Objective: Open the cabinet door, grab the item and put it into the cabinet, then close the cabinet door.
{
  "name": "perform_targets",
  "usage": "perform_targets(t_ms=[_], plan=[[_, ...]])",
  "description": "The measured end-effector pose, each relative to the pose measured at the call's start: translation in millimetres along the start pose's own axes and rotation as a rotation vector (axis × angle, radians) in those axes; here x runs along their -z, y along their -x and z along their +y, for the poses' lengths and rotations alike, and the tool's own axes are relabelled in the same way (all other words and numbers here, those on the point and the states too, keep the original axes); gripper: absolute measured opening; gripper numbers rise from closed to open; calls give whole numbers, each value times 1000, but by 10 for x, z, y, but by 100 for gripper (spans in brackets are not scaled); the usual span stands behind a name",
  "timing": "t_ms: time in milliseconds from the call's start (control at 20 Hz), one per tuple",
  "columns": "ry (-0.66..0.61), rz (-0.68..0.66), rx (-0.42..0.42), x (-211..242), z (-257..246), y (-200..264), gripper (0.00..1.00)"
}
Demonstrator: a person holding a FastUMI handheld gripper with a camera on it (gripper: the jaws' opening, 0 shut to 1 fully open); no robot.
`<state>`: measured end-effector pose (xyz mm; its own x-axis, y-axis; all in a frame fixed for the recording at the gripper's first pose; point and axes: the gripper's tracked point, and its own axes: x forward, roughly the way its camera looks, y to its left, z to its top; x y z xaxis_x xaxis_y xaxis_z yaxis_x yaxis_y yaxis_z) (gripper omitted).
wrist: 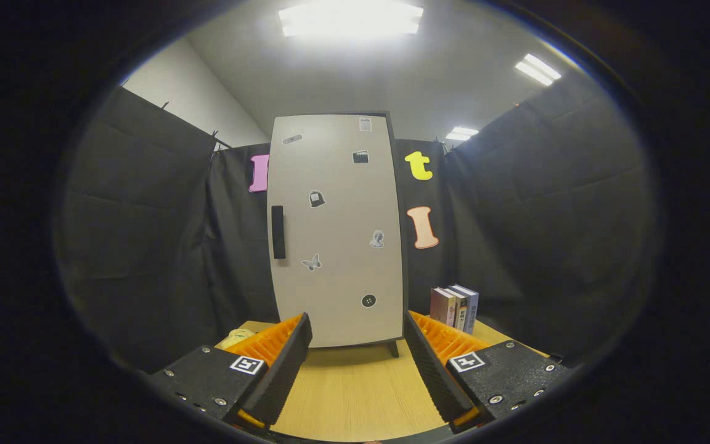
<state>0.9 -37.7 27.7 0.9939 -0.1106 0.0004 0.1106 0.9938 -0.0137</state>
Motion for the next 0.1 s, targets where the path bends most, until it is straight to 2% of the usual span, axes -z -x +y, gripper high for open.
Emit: perform_targets(t_ms=[100], plan=[[0, 0, 1, -2, -34, 9, 93]])
